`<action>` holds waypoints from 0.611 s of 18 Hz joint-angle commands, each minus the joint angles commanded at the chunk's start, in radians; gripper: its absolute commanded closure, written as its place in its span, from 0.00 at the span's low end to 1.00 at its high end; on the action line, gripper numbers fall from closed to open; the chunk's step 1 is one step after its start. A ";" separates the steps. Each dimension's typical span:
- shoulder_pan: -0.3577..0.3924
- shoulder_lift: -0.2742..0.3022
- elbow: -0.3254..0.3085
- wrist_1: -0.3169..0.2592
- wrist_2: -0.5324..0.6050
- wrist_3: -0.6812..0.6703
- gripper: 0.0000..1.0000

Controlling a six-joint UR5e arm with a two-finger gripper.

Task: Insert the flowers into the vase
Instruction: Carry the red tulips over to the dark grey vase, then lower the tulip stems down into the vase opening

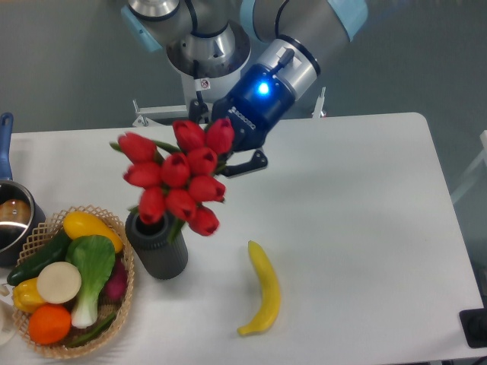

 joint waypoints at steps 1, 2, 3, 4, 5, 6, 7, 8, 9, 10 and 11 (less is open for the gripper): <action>-0.003 -0.005 0.000 0.005 -0.014 0.020 1.00; -0.006 -0.014 -0.002 0.009 -0.017 0.029 1.00; -0.011 -0.028 -0.002 0.012 -0.017 0.029 1.00; -0.015 -0.034 -0.002 0.012 -0.017 0.031 1.00; -0.015 -0.038 0.000 0.012 -0.017 0.031 1.00; -0.021 -0.043 0.002 0.012 -0.017 0.031 1.00; -0.032 -0.048 0.005 0.014 -0.017 0.031 1.00; -0.041 -0.060 0.011 0.014 -0.017 0.031 1.00; -0.049 -0.071 0.015 0.014 -0.017 0.032 1.00; -0.060 -0.072 0.017 0.012 -0.017 0.032 1.00; -0.069 -0.072 0.017 0.012 -0.017 0.032 1.00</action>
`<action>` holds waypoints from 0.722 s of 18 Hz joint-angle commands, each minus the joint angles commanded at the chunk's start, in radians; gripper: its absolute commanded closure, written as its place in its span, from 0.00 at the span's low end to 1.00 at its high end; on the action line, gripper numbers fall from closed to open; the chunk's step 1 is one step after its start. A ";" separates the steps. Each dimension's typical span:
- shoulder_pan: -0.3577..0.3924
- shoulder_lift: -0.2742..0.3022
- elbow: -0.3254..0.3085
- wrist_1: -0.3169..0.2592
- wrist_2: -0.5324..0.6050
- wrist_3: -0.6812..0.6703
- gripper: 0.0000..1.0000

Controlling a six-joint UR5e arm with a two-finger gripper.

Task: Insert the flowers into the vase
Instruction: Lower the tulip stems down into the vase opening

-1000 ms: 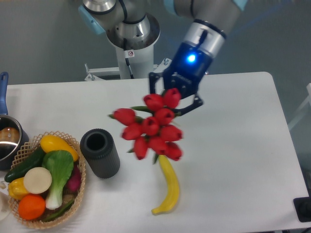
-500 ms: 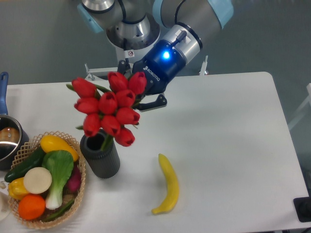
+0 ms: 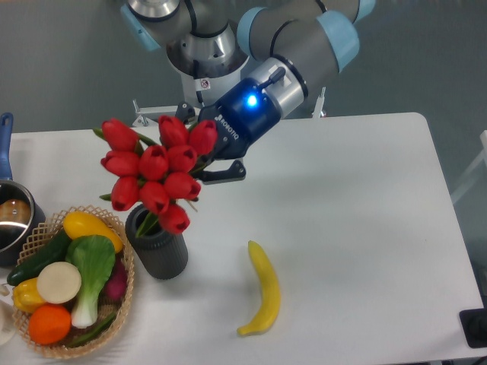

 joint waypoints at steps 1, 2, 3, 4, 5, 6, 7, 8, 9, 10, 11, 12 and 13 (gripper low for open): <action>-0.005 0.000 -0.002 0.000 0.000 -0.002 1.00; -0.006 0.000 -0.003 0.000 0.000 0.000 1.00; -0.008 -0.002 -0.002 0.000 0.000 -0.002 1.00; -0.009 -0.003 -0.003 0.000 0.000 -0.002 1.00; -0.018 -0.011 -0.002 0.000 0.002 0.000 1.00; -0.026 -0.015 -0.003 0.000 0.006 0.000 1.00; -0.031 -0.017 -0.003 0.000 0.009 0.000 1.00; -0.032 -0.023 -0.003 0.000 0.011 0.000 1.00; -0.034 -0.029 -0.002 0.000 0.012 0.000 1.00; -0.038 -0.035 -0.002 0.002 0.014 0.000 1.00; -0.041 -0.041 -0.002 0.002 0.014 0.000 1.00; -0.043 -0.044 -0.003 0.002 0.015 0.000 1.00; -0.048 -0.051 -0.005 0.002 0.015 0.000 0.99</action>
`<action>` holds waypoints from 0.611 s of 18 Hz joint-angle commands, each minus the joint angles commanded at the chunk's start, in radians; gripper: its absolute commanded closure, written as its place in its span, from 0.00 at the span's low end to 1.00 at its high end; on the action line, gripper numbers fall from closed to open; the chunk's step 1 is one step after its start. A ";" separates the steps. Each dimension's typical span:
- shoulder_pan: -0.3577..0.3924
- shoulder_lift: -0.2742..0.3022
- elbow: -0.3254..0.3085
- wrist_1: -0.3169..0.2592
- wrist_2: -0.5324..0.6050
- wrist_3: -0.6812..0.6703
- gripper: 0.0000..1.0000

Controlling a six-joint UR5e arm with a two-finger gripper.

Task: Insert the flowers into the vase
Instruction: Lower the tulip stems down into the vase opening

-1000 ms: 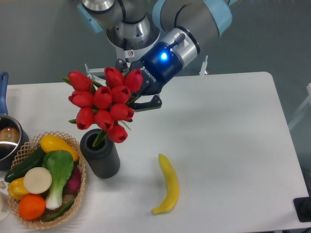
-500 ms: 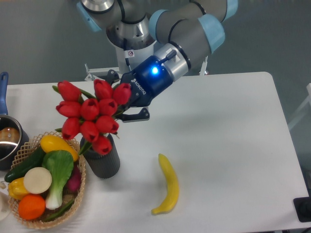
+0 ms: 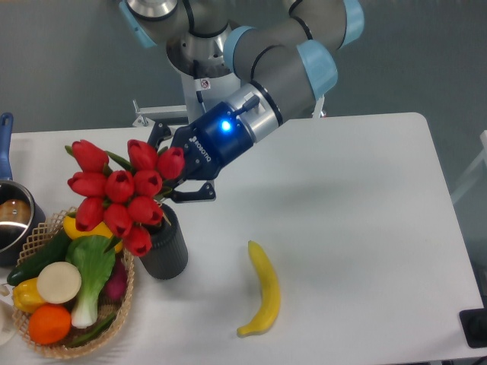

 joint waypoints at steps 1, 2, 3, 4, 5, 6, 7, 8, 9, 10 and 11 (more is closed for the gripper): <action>-0.006 -0.006 0.000 0.000 0.000 0.000 0.99; -0.006 -0.014 0.000 0.000 0.000 0.003 0.99; -0.008 -0.018 0.000 0.000 0.000 0.008 0.99; -0.009 -0.023 -0.002 0.000 0.005 0.012 0.99; -0.017 -0.029 -0.003 0.000 0.011 0.017 0.99; -0.021 -0.032 -0.006 0.000 0.021 0.026 0.99; -0.023 -0.040 -0.009 0.000 0.028 0.035 0.99; -0.025 -0.043 -0.012 0.000 0.032 0.038 0.99; -0.025 -0.045 -0.015 0.002 0.038 0.038 0.99; -0.025 -0.045 -0.023 0.005 0.043 0.040 0.99; -0.025 -0.043 -0.034 0.006 0.051 0.041 0.98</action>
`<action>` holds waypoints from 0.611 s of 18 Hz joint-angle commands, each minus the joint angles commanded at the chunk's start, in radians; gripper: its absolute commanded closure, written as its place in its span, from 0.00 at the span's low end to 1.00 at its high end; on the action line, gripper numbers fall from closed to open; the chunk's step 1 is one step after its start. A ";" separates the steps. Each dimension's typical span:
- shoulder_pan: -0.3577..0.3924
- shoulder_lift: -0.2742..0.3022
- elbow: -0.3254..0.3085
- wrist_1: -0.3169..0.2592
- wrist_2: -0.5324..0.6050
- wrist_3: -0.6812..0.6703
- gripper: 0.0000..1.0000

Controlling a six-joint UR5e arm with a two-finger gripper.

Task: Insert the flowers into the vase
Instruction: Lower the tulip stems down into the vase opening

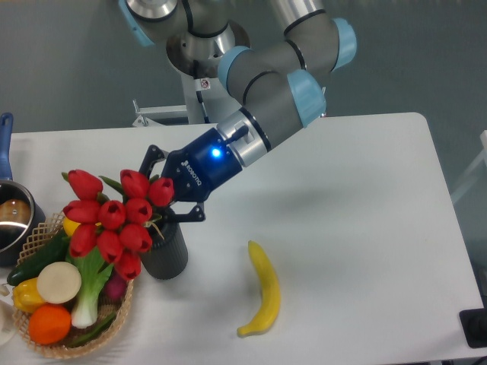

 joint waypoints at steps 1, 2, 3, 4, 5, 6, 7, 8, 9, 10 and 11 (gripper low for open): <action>0.000 0.002 -0.014 0.000 0.008 0.008 0.98; 0.000 0.002 -0.029 -0.002 0.012 0.029 0.97; 0.000 0.002 -0.044 -0.002 0.017 0.061 0.97; 0.000 0.000 -0.060 -0.002 0.020 0.090 0.97; 0.000 0.000 -0.075 -0.002 0.028 0.112 0.96; 0.000 0.002 -0.087 -0.002 0.037 0.124 0.96; 0.000 0.000 -0.095 -0.002 0.046 0.130 0.96; 0.000 0.002 -0.101 -0.002 0.052 0.130 0.95; 0.000 0.002 -0.106 -0.002 0.054 0.130 0.92; 0.000 0.000 -0.107 -0.003 0.054 0.130 0.87; 0.000 0.002 -0.112 -0.002 0.054 0.130 0.81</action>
